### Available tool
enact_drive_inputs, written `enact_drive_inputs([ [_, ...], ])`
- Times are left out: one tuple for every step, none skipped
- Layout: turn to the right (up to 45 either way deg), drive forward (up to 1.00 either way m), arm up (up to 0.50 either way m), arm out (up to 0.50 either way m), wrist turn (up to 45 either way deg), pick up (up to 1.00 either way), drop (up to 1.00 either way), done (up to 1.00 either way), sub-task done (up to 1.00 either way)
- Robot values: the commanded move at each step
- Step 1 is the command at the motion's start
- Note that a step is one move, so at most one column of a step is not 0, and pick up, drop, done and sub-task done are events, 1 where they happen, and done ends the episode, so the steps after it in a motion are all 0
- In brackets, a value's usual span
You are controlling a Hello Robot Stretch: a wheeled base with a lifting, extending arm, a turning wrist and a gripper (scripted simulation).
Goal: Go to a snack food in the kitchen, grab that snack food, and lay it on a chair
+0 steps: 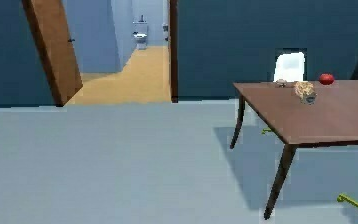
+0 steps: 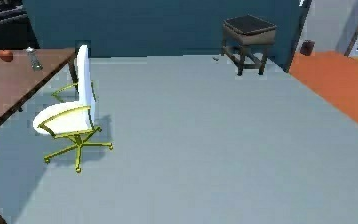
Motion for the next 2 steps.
enact_drive_inputs([
  [0.0, 1.00, 0.00, 0.00, 0.0, 0.00, 0.00, 0.00, 0.00],
  [27.0, 0.00, 0.00, 0.00, 0.0, 0.00, 0.00, 0.00, 0.00],
])
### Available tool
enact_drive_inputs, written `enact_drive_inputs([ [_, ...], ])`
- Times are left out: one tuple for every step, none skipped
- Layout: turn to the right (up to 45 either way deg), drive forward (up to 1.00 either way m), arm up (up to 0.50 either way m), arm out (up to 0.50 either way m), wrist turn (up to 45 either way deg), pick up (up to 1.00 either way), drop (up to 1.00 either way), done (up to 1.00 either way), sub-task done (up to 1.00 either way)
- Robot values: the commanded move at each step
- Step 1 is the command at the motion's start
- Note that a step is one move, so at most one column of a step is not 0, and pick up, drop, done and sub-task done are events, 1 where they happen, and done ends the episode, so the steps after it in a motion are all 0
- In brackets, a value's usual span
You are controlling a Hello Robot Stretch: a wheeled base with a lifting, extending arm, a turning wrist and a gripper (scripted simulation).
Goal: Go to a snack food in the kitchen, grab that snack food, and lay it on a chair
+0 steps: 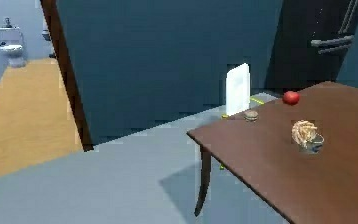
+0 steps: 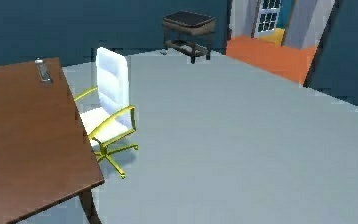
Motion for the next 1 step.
enact_drive_inputs([
  [0.0, 0.05, 0.00, 0.00, 0.0, 0.00, 0.00, 0.00, 0.00],
])
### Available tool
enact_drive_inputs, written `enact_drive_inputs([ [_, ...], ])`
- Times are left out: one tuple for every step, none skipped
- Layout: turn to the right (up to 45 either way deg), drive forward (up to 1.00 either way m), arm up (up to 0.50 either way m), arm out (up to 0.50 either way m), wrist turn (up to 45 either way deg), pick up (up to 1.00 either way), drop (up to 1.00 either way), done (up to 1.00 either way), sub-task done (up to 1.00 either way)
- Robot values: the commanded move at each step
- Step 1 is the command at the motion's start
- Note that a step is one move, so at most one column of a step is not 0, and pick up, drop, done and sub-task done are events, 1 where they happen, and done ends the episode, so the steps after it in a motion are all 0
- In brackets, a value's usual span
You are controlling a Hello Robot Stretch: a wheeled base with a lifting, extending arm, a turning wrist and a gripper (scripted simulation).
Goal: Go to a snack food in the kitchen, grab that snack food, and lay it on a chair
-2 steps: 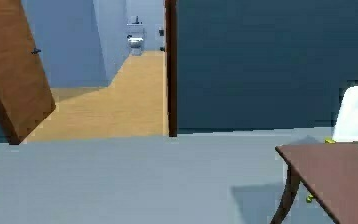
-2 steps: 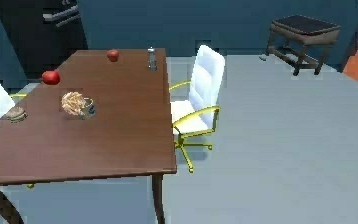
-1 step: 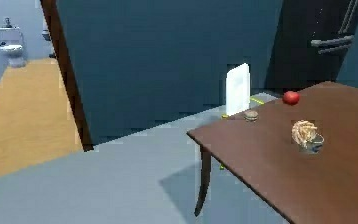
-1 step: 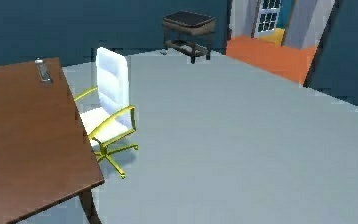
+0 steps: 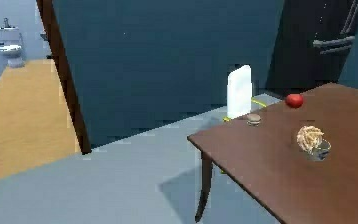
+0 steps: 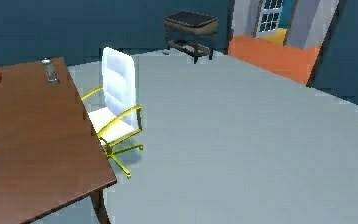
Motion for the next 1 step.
enact_drive_inputs([
  [-45.0, 0.00, 0.00, 0.00, 0.0, 0.00, 0.00, 0.00, 0.00],
])
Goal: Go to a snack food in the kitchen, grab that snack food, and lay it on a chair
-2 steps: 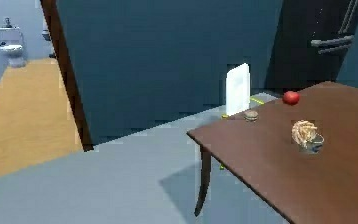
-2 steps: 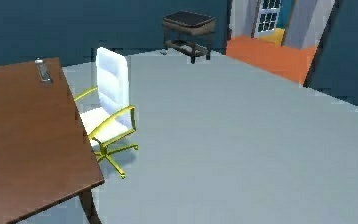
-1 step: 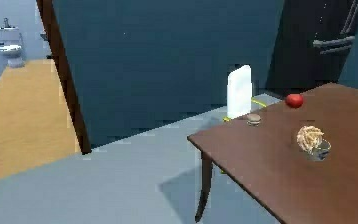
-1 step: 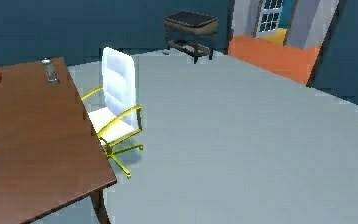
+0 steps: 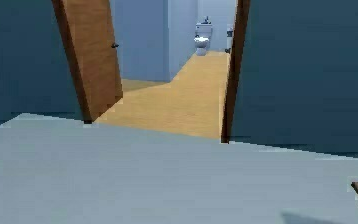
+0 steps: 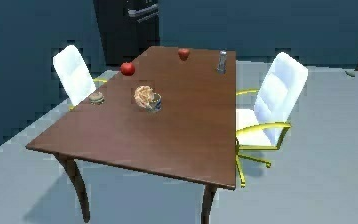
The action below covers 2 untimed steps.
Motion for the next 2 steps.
enact_drive_inputs([
  [-18.0, 0.00, 0.00, 0.00, 0.0, 0.00, 0.00, 0.00, 0.00],
  [-3.0, 0.00, 0.00, 0.00, 0.0, 0.00, 0.00, 0.00, 0.00],
])
